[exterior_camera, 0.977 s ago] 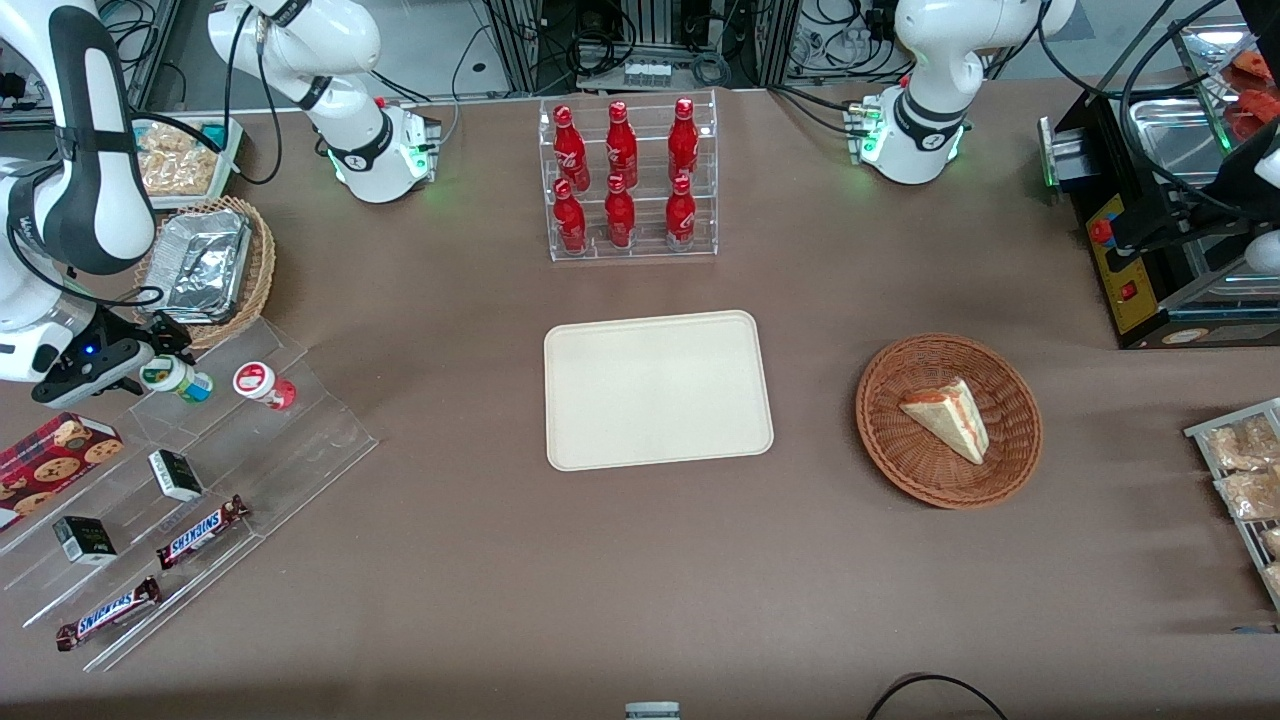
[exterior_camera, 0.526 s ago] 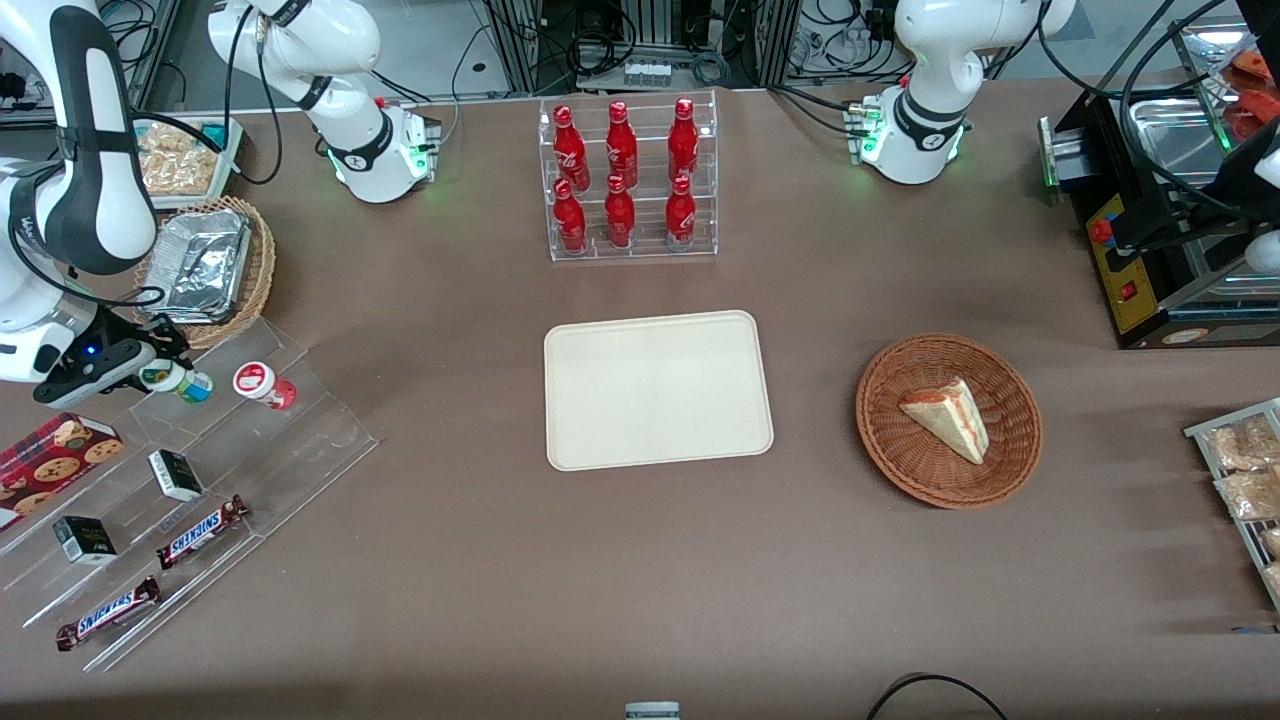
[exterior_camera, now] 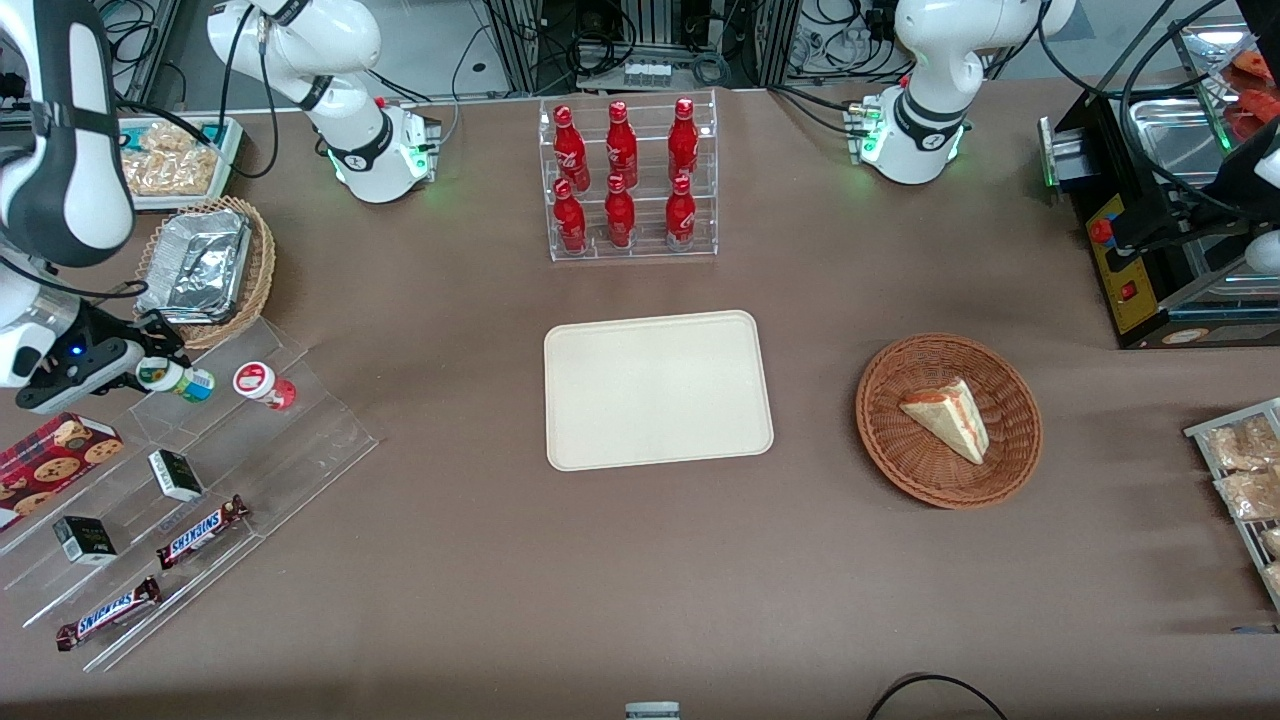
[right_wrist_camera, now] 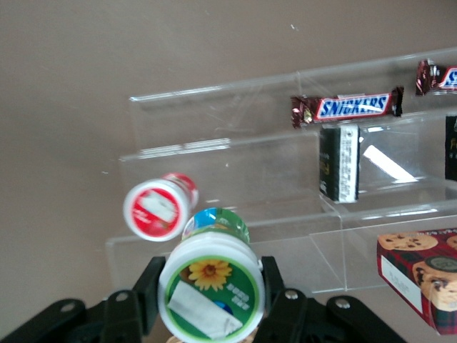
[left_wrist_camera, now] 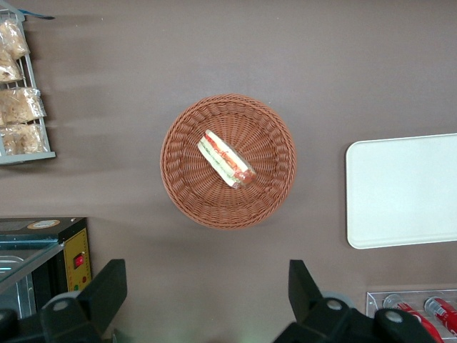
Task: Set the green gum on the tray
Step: 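Lift the gum jar and carry it over the cream tray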
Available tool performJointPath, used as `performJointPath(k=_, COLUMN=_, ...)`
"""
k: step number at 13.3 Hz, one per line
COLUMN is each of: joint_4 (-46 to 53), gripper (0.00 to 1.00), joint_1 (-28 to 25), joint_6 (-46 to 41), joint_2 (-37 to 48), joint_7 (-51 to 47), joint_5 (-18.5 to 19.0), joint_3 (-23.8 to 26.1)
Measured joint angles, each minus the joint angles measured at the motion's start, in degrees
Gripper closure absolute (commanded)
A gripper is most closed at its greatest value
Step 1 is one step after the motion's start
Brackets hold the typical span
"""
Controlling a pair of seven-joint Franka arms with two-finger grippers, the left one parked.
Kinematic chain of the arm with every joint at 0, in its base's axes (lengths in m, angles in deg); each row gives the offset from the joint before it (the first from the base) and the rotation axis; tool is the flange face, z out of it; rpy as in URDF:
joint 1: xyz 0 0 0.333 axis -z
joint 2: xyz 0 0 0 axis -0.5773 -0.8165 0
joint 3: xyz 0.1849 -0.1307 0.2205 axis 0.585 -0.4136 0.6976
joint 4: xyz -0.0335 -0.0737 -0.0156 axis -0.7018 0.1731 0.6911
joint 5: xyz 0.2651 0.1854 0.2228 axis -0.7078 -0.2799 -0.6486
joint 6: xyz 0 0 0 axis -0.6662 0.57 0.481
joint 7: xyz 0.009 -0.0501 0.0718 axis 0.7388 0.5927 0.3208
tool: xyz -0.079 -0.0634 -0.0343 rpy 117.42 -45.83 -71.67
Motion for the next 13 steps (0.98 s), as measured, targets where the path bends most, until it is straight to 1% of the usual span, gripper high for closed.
performJointPath(k=3, joint_4=7.2, gripper=1.0, joint_1=-5.5, joint_6=-9.9, joint_2=0.7, joint_7=-8.6, joint_5=-0.1, joint_3=0.2)
performJointPath(k=5, joint_4=10.4, gripper=1.0, joint_1=-10.4, joint_6=-13.8, joint_2=0.9, joint_7=-17.0, joint_5=-0.1, joint_3=0.3)
performJointPath(k=8, joint_4=12.4, gripper=1.0, joint_1=-19.1, joint_6=-15.8, joint_2=0.9, joint_7=-31.4, joint_5=-0.2, joint_3=0.5)
performJointPath(k=13, joint_4=13.8, gripper=1.0, joint_1=-36.1, joint_6=-14.8, joint_2=-1.6, joint_7=-58.6, joint_5=-0.3, joint_3=0.8)
